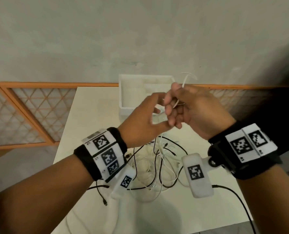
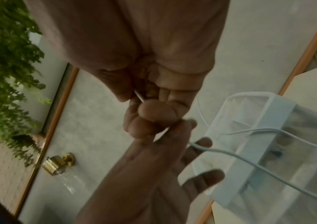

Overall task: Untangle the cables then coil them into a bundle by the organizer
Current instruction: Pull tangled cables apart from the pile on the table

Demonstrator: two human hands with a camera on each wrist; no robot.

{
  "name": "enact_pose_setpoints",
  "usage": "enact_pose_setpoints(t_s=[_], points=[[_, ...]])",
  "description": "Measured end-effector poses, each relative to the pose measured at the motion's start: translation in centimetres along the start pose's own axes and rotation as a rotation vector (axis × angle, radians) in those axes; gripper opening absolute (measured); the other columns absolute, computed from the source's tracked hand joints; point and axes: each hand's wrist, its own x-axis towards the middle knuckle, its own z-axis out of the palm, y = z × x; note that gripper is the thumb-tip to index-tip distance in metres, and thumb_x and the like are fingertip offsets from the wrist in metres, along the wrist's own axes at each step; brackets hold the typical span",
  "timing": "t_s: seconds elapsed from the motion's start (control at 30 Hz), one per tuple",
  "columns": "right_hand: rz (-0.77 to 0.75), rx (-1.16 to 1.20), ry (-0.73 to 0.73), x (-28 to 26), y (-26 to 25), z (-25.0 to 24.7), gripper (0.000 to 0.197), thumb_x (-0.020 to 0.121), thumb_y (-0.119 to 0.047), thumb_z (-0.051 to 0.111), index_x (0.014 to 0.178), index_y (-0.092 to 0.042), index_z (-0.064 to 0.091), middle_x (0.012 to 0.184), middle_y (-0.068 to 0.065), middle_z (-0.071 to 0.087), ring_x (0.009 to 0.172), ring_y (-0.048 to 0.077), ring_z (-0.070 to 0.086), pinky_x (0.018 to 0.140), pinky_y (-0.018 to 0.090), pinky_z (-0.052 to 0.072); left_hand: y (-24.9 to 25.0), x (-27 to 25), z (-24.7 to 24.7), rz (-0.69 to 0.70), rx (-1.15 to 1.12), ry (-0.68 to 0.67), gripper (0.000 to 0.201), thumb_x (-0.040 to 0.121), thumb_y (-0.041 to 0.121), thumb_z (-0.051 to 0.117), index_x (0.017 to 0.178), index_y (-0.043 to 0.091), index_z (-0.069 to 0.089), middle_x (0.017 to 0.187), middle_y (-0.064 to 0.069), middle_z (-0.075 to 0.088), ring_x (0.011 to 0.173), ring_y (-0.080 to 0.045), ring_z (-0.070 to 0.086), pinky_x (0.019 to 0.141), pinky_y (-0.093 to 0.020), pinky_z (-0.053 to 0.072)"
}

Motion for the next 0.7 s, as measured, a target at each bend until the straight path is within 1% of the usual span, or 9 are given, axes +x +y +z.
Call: enact_pose_setpoints(t_s=[0.07,0.13,0.23,0.3,0.37,0.47,0.57,0.63,0.7], points=[[-0.036,0.056,-0.021,0.2,0.1,0.1,0.034,0.107,-0.024,0.04,0.088,-0.002,0.058,0.065,0.014,0.059,0.048,0.026,0.053,0.043,0.029,0.039,-0.4,0.6,1.9,-0.052,-0.031,0.074,0.007,0.096,0.021,0.057,0.099,0.027,0.059,0.098,0.005,0.067,0.099,-0.019,0.064,0.086,-0.032,0.052],[-0.09,0.123,0.03,0.4,-0.3,-0.6,0.028,0.106,-0.018,0.039,0.09,-0.004,0.057,0.063,0.013,0.059,0.046,0.024,0.052,0.042,0.027,0.037,-2.2,0.4,3.5,-0.175,-0.064,0.129,0.022,0.099,0.029,0.048,0.082,0.02,0.058,0.08,-0.001,0.068,0.083,-0.032,0.064,0.083,-0.046,0.053],[-0.144,0.169,0.231,0.8,-0.6,-3.1,0.017,0.1,-0.008,0.045,0.091,-0.01,0.059,0.061,0.006,0.061,0.044,0.02,0.046,0.045,0.025,0.029,-5.5,-1.5,4.3,-0.361,-0.139,0.084,0.035,0.105,0.031,0.039,0.075,0.016,0.049,0.056,0.006,0.051,0.06,-0.019,0.059,0.078,-0.048,0.056],[-0.132,0.249,0.368,1.1,-0.1,-5.0,0.013,0.095,-0.009,0.05,0.089,-0.014,0.06,0.061,0.002,0.061,0.044,0.017,0.04,0.047,0.026,0.023,-7.6,-3.0,3.8,-0.47,-0.133,0.089,0.034,0.104,0.038,0.039,0.076,0.02,0.048,0.053,0.009,0.043,0.051,-0.015,0.049,0.065,-0.046,0.054],[-0.099,0.414,0.483,1.9,0.7,-7.0,0.008,0.094,-0.013,0.054,0.088,-0.016,0.06,0.06,-0.001,0.058,0.043,0.013,0.035,0.046,0.024,0.021,-9.1,-4.0,2.6,-0.509,-0.002,0.127,0.036,0.103,0.04,0.037,0.076,0.019,0.047,0.057,0.006,0.04,0.051,-0.015,0.039,0.055,-0.036,0.041],[0.028,0.537,0.67,3.5,2.7,-10.6,0.013,0.093,-0.019,0.058,0.081,-0.02,0.056,0.055,-0.005,0.052,0.04,0.011,0.032,0.043,0.022,0.023,-10.4,-5.5,0.2,-0.557,0.149,0.204,0.043,0.102,0.047,0.035,0.074,0.016,0.048,0.062,0.005,0.043,0.056,-0.015,0.038,0.062,-0.031,0.034],[0.211,0.424,0.747,4.9,5.0,-12.2,0.023,0.094,-0.014,0.051,0.073,-0.021,0.051,0.054,-0.006,0.045,0.036,0.01,0.027,0.039,0.021,0.022,-10.9,-6.7,-1.7,-0.671,0.168,0.189,0.051,0.096,0.062,0.035,0.067,0.021,0.047,0.058,0.009,0.043,0.055,-0.014,0.037,0.068,-0.033,0.032],[0.246,0.382,0.753,5.8,5.6,-12.1,0.024,0.095,-0.013,0.047,0.073,-0.021,0.053,0.055,-0.005,0.044,0.034,0.009,0.026,0.037,0.02,0.021,-11.1,-7.0,-2.5,-0.728,0.154,0.179,0.063,0.091,0.072,0.035,0.062,0.017,0.048,0.051,0.006,0.045,0.056,-0.022,0.042,0.065,-0.035,0.035],[0.19,0.392,0.769,6.7,4.7,-12.0,0.022,0.096,-0.012,0.044,0.081,-0.021,0.058,0.053,-0.004,0.048,0.033,0.01,0.027,0.038,0.018,0.021,-11.7,-7.1,-2.9,-0.779,0.207,0.195,0.072,0.092,0.068,0.037,0.076,0.003,0.063,0.068,-0.015,0.062,0.076,-0.039,0.057,0.077,-0.042,0.045]])
